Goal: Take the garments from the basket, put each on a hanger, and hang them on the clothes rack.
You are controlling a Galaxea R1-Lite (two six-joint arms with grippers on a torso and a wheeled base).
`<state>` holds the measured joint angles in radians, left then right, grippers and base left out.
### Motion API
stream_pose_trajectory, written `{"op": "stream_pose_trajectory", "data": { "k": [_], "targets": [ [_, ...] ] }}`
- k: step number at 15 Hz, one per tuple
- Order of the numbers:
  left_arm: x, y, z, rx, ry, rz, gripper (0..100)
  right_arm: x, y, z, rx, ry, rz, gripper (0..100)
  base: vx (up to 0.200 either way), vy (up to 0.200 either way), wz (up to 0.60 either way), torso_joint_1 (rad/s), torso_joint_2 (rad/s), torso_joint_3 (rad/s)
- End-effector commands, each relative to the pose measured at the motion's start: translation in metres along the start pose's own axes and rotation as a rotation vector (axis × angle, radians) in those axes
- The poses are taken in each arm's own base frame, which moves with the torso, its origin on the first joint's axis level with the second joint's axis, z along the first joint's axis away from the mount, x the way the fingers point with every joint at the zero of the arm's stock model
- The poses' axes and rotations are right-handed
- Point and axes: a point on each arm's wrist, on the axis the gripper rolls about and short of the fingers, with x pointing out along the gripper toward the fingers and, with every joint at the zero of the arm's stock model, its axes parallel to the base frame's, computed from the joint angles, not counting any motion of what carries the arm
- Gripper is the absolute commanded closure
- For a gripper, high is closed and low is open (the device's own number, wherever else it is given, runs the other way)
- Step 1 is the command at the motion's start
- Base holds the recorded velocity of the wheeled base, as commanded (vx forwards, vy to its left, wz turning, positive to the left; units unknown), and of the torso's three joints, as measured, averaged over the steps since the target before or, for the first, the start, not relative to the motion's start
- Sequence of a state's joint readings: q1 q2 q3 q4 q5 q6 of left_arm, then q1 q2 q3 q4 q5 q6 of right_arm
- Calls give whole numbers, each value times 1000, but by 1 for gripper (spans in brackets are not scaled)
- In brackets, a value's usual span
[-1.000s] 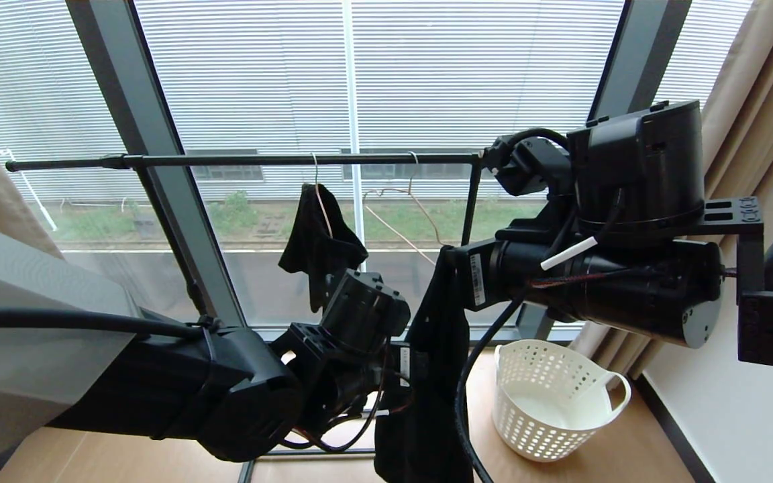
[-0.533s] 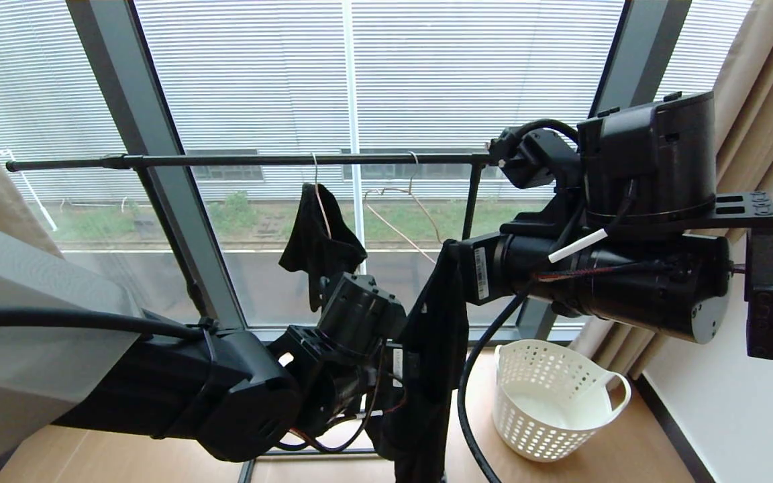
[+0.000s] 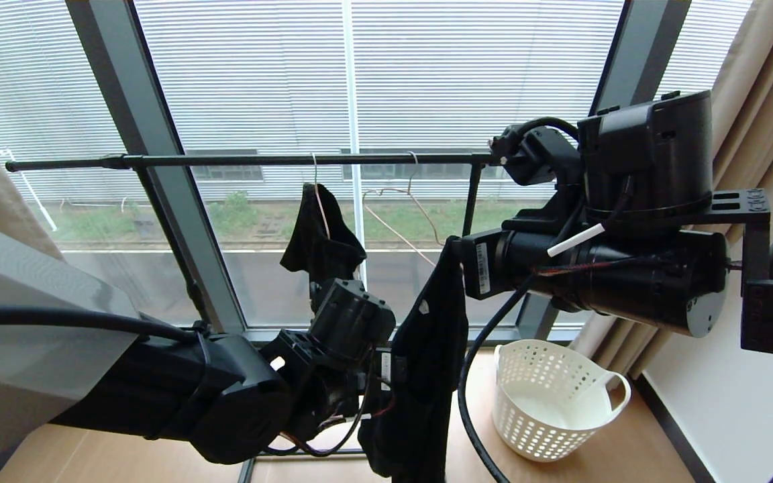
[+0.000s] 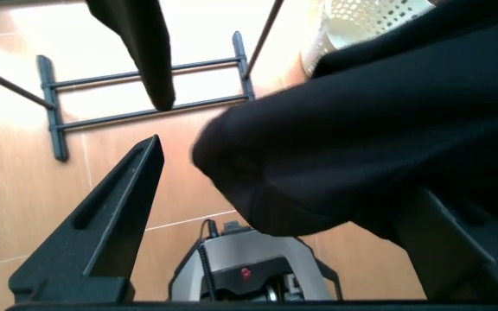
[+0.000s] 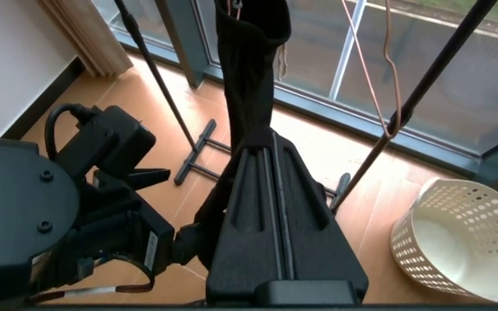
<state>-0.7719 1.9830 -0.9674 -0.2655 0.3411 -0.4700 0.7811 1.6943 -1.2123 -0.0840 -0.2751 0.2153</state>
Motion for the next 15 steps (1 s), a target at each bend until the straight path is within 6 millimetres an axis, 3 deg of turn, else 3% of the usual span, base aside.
{"op": "stream_pose_trajectory", "data": {
  "k": [1, 7, 15],
  "targets": [
    [-8, 1, 1, 1, -14, -1, 100, 4, -4, 1, 5, 1, -14, 100, 0, 0, 0, 0, 0, 0],
    [-23, 3, 3, 1, -31, -12, 100, 12, -17, 4, 18, -2, -59, 100, 0, 0, 0, 0, 0, 0],
    [-75, 21, 44, 31, -188, -36, 100, 16, -47, -10, -195, 56, -232, 100, 0, 0, 0, 0, 0, 0]
  ]
}}
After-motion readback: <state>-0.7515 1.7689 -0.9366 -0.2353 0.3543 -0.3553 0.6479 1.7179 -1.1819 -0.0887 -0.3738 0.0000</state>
